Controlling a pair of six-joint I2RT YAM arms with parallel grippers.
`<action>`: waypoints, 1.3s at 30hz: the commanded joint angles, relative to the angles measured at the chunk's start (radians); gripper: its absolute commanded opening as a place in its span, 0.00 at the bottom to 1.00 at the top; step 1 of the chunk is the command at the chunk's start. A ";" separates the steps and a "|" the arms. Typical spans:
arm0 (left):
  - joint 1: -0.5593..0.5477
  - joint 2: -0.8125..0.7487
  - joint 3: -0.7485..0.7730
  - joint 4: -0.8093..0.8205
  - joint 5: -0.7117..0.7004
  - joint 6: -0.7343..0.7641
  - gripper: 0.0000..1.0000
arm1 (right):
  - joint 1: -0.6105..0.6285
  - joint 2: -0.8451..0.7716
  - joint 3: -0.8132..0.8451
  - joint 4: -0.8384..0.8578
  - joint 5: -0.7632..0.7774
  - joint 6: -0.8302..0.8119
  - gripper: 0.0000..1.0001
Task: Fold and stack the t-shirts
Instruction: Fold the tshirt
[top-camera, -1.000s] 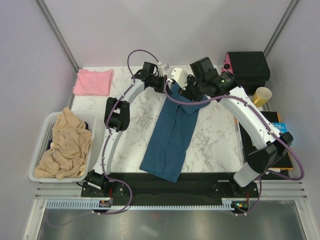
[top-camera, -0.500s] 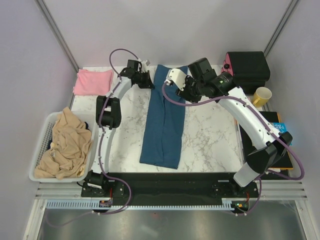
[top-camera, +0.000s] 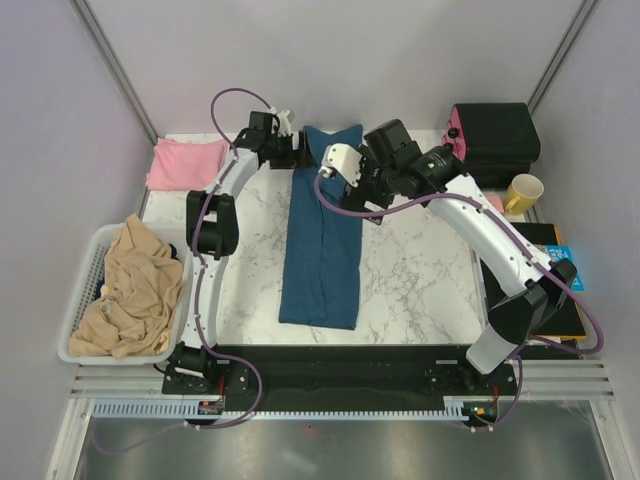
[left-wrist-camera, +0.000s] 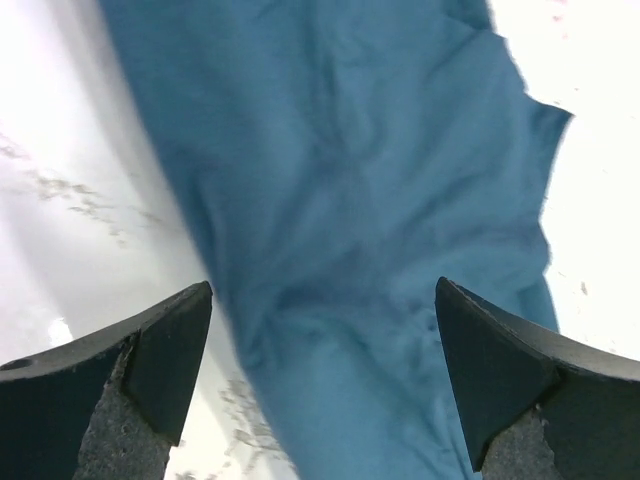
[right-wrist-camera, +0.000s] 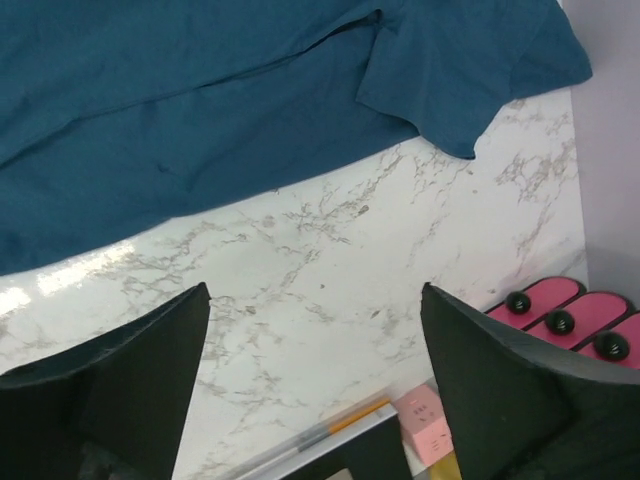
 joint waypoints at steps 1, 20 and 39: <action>-0.017 -0.097 -0.019 -0.003 0.051 -0.005 1.00 | 0.004 0.039 -0.029 0.010 -0.031 0.041 0.98; 0.176 -0.771 -0.236 -0.343 -0.264 0.463 1.00 | 0.276 0.067 -0.472 0.390 0.056 -0.081 0.98; 0.198 -1.042 -0.466 -0.395 -0.387 0.564 1.00 | 0.644 0.023 -0.763 0.662 0.294 -0.011 0.95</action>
